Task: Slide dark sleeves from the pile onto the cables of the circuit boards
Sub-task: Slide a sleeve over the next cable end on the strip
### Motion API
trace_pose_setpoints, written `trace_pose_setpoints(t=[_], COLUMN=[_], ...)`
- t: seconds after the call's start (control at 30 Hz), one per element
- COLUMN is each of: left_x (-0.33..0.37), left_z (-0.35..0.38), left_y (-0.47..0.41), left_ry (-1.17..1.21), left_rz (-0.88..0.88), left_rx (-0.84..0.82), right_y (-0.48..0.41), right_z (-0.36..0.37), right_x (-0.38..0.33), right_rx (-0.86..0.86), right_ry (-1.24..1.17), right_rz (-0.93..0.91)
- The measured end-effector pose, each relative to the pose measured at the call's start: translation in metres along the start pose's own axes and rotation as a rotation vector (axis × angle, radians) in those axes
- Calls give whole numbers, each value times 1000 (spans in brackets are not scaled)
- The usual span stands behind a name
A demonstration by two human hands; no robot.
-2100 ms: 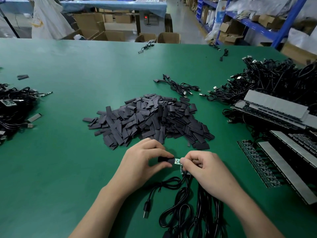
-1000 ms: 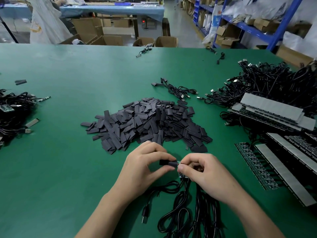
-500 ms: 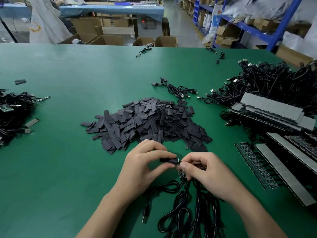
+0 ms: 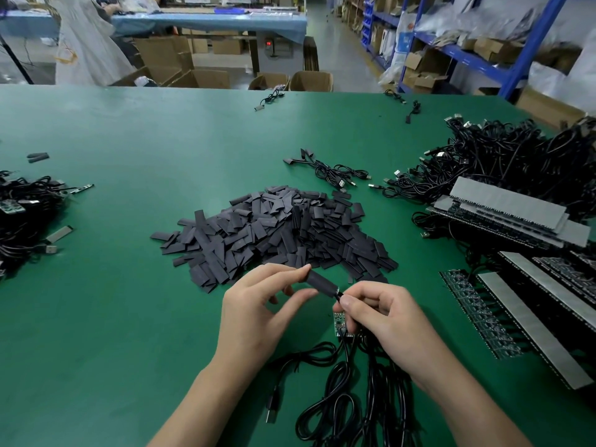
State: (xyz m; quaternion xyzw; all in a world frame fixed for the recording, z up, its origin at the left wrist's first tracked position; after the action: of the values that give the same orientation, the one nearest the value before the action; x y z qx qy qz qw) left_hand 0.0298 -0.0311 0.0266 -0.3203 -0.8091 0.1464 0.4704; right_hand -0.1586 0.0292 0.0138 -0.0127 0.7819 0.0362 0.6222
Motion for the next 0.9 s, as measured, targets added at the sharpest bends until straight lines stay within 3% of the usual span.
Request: trace_pose_setpoints(t=[0.43, 0.7, 0.9], left_x=[5, -1, 2], left_z=[3, -2, -1], left_y=[-1, -3, -2], left_ry=[-54, 164, 134], left_rz=[36, -117, -66], left_rx=[-24, 28, -1], right_y=[1, 1, 0], right_z=[2, 2, 3], right_x=[-2, -2, 0], right_rx=[28, 41, 33], right_ry=[-40, -43, -41], right_rz=[14, 13, 12])
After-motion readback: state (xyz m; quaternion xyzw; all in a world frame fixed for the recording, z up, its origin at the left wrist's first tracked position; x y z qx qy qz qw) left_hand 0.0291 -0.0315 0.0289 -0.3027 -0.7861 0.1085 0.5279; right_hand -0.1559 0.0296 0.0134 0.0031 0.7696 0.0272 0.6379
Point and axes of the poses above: each hand's wrist, its own y-axis away from the middle knuckle, its own z-axis out of the palm, x = y × z, the point moved 5 cm from there along -y, towards the middle knuckle, and after that the axes turned 7 degrees about -x, right-handed, at the moved point
